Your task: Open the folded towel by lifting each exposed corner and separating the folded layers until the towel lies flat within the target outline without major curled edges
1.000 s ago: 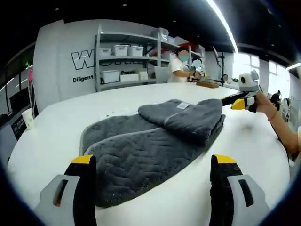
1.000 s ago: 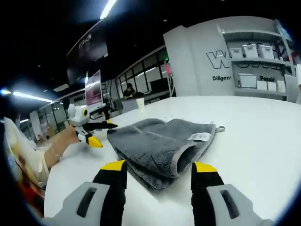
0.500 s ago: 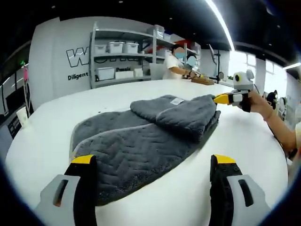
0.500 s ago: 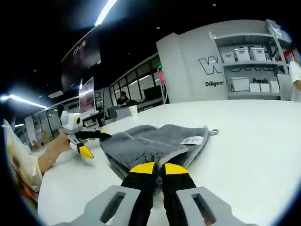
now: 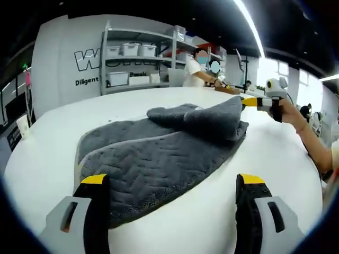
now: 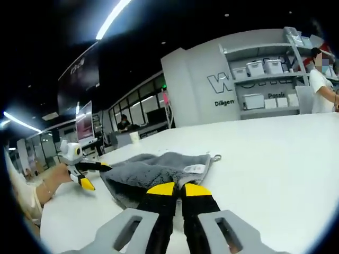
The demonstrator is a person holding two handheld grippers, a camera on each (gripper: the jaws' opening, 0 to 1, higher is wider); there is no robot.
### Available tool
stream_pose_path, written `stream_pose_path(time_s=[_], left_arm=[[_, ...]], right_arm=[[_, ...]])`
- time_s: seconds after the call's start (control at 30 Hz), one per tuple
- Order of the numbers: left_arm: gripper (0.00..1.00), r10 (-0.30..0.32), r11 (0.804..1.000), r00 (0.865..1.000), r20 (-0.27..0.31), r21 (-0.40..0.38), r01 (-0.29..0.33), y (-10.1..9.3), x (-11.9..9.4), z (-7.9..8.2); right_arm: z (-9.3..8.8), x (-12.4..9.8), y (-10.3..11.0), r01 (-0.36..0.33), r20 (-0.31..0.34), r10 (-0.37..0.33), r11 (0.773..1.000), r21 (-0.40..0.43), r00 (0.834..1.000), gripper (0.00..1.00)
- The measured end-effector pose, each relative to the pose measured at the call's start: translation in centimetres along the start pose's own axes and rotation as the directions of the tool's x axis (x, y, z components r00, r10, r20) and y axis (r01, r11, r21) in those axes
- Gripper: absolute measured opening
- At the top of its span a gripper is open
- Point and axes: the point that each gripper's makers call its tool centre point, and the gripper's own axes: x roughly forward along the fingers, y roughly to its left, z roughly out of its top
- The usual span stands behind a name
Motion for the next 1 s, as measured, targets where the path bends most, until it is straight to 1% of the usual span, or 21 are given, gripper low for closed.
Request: stream_pose_path(time_s=[0.07, 0.2, 0.27, 0.3, 0.37, 0.47, 0.53, 0.63, 0.73, 0.77, 0.8, 0.9, 1.0], left_arm=[[0.97, -0.001, 1.000, 1.000, 0.000, -0.002, 0.001, 0.0, 0.0, 0.0], [0.96, -0.002, 1.000, 1.000, -0.003, -0.002, 0.002, 0.0, 0.0, -0.1], [0.96, -0.003, 1.000, 1.000, -0.003, -0.003, 0.003, 0.0, 0.1, -0.1], [0.96, -0.004, 1.000, 1.000, -0.003, -0.003, 0.004, 0.0, 0.1, -0.1], [0.96, -0.004, 1.000, 1.000, -0.006, -0.004, 0.004, 0.0, 0.1, -0.1], [0.96, -0.004, 1.000, 1.000, -0.007, -0.004, 0.004, 0.0, 0.1, -0.2], [0.96, -0.004, 1.000, 1.000, -0.006, -0.005, 0.004, 0.0, 0.1, -0.1], [0.95, -0.004, 1.000, 1.000, -0.008, -0.005, 0.004, 0.0, 0.1, -0.2], [0.95, -0.003, 1.000, 1.000, -0.009, -0.005, 0.003, 0.1, 0.1, -0.2], [0.95, -0.003, 1.000, 1.000, -0.009, -0.005, 0.003, 0.1, 0.1, -0.2], [0.95, -0.003, 1.000, 1.000, -0.009, -0.005, 0.003, 0.1, 0.1, -0.2], [0.95, -0.004, 1.000, 1.000, -0.010, -0.006, 0.003, 0.0, 0.1, -0.3], [0.95, -0.004, 1.000, 1.000, -0.010, -0.008, 0.004, 0.0, 0.0, -0.3]], right_arm=[[0.0, -0.4, -0.8, 0.030, -0.003, -0.030, 1.000, 0.005, 1.000, 0.00], [-0.4, -0.9, -1.8, 0.066, -0.021, -0.066, 0.998, 0.013, 0.998, 0.00], [-0.5, -1.2, -2.3, 0.097, -0.034, -0.097, 0.995, 0.002, 0.995, 0.00], [-0.5, -1.4, -2.9, 0.128, -0.037, -0.129, 0.992, -0.020, 0.991, 0.00], [-0.2, -1.7, -3.4, 0.163, -0.033, -0.164, 0.986, -0.048, 0.986, 0.00], [0.2, -2.1, -4.0, 0.200, -0.020, -0.202, 0.978, -0.065, 0.979, 0.00], [0.8, -3.0, -5.3, 0.258, 0.000, -0.259, 0.963, -0.081, 0.966, 0.00], [0.8, -4.0, -6.6, 0.316, -0.006, -0.318, 0.946, -0.077, 0.948, 0.00], [0.4, -5.1, -8.2, 0.370, -0.027, -0.373, 0.926, -0.079, 0.927, 0.00], [0.3, -5.2, -8.3, 0.377, -0.030, -0.380, 0.923, -0.076, 0.925, 0.00], [-0.1, -5.8, -9.0, 0.403, -0.049, -0.406, 0.913, -0.067, 0.913, 0.00], [-0.8, -6.5, -10.1, 0.442, -0.086, -0.448, 0.894, -0.074, 0.890, 0.00], [-1.2, -7.2, -11.0, 0.478, -0.111, -0.487, 0.872, -0.103, 0.866, 0.00]])
